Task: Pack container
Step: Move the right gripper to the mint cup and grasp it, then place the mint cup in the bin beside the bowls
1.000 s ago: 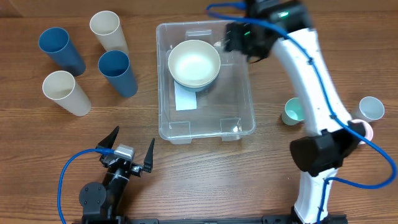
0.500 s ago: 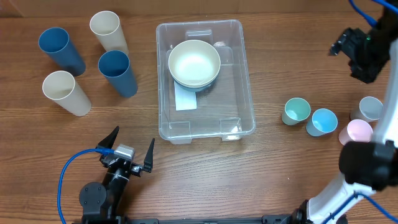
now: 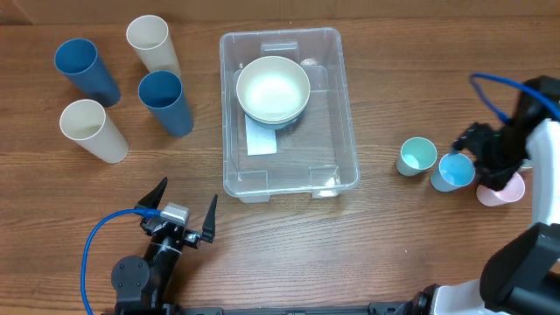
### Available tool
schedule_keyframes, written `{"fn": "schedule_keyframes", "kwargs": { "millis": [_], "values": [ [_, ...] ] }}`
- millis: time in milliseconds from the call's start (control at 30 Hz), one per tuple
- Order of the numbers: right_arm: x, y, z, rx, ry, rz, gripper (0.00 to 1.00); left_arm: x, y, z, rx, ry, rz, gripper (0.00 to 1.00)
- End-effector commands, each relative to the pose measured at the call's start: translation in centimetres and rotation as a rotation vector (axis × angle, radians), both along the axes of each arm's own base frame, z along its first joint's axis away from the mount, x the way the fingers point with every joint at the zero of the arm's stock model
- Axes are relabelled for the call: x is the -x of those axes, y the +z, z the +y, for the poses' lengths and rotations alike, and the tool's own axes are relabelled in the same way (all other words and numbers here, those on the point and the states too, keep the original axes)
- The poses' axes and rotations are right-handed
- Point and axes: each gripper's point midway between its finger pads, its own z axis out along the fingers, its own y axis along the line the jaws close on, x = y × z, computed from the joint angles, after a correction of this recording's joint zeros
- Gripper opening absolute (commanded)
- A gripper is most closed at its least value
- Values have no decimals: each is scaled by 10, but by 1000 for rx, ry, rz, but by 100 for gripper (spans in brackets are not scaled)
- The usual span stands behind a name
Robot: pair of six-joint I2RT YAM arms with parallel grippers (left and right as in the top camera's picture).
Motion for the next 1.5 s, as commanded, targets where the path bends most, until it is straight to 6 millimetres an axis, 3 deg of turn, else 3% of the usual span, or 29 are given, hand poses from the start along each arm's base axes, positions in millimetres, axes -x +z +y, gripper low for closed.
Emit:
{"fn": "schedule_keyframes", "kwargs": {
  "millis": [0,133,367,633,700,867,1067,1167,1267,1333,1367,1467],
  "values": [
    [-9,-7,26,-10,93,-31,79,1,0,0,-7,-7,-8,100],
    [-30,-6,55,28,213,-94,75,1,0,0,-7,-7,-8,100],
    [-52,-6,83,78,309,-162,70,1,0,0,-7,-7,-8,100],
    [-60,-58,97,35,348,-80,58,1,0,0,-7,-7,-8,100],
    [-63,-61,104,36,368,-87,52,1,0,0,-7,-6,-8,100],
    [-65,-61,102,60,364,-90,6,1,0,0,-7,-7,-8,100],
    [-66,-61,94,111,357,-82,4,1,0,0,-7,-7,-8,100],
    [-74,-31,85,167,357,-90,4,1,0,0,-7,-7,-8,100],
    [-92,30,89,171,356,-201,4,1,0,0,-8,-7,-8,100],
    [-100,82,106,160,420,-322,4,1,0,0,-7,-7,-8,100],
    [-101,105,124,150,491,-391,4,1,0,0,-7,-7,-8,100],
    [-96,123,167,155,653,-459,4,1,0,0,-7,-6,-8,100]
  ]
}}
